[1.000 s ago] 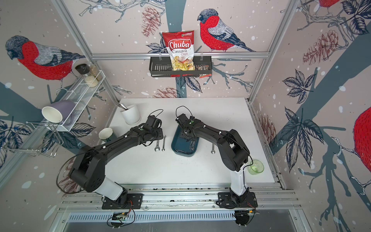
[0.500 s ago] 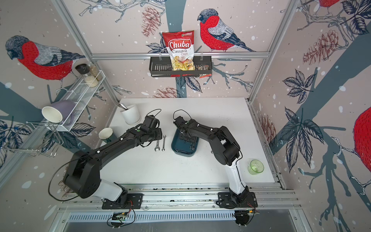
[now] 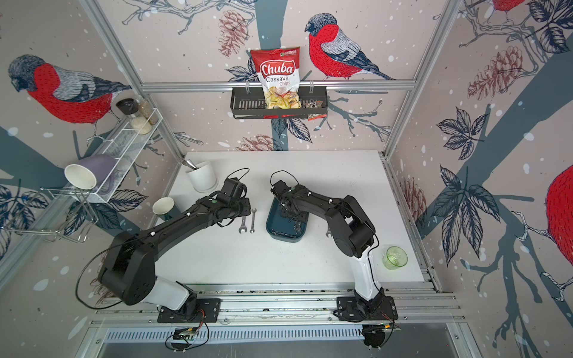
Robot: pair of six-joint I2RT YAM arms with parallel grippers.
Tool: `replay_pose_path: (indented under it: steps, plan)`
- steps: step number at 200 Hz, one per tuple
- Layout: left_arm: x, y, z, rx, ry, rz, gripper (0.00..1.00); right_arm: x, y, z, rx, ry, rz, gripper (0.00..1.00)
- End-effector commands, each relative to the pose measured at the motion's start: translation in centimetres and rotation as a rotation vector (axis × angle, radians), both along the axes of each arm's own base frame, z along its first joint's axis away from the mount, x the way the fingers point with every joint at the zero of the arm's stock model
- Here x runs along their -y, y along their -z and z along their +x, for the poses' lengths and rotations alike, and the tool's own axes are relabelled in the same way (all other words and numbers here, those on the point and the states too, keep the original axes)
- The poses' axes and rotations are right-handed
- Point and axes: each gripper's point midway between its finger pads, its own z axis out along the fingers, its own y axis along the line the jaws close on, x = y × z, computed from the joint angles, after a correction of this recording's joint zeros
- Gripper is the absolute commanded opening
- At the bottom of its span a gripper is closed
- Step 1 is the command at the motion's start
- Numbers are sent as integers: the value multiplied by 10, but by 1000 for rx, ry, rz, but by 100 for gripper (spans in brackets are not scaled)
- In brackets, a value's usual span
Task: Take out the wrench from the storage box
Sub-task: Adjust the wrench in the storage box.
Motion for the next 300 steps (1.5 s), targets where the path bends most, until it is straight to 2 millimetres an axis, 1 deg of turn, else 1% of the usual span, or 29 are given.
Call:
replay_pose_path:
  steps: [1,23,59,84,106,121,140,164,199,232,243,282,300]
  plan:
    - [1,-2,2,11,9,4,43,-2,7,1,-12,-8,6,73]
    - [1,-2,3,9,8,5,43,-14,9,5,-14,-31,50,72]
    - [1,-2,3,7,11,7,43,-49,2,14,18,-129,118,71]
    - [1,-3,3,9,12,8,43,-58,-5,20,40,-162,125,71]
    - [1,-3,2,7,12,8,43,-55,-13,21,56,-168,108,70]
    - [1,-3,3,9,10,7,43,-47,-20,20,65,-158,85,68]
    - [1,-3,2,7,12,6,43,-35,-22,15,66,-138,59,64]
    - [1,0,2,1,12,11,43,-23,-12,8,48,-123,45,58]
    - [1,2,2,-5,12,14,42,-19,1,4,24,-122,60,53]
    - [1,1,2,-3,11,14,42,-19,6,3,13,-130,73,37]
    - [0,2,1,-6,12,17,42,-20,8,2,9,-139,88,34]
    - [0,3,1,-8,11,18,42,-14,19,3,-12,-151,112,34]
    - [1,2,2,-7,11,17,42,-12,22,4,-16,-165,120,35]
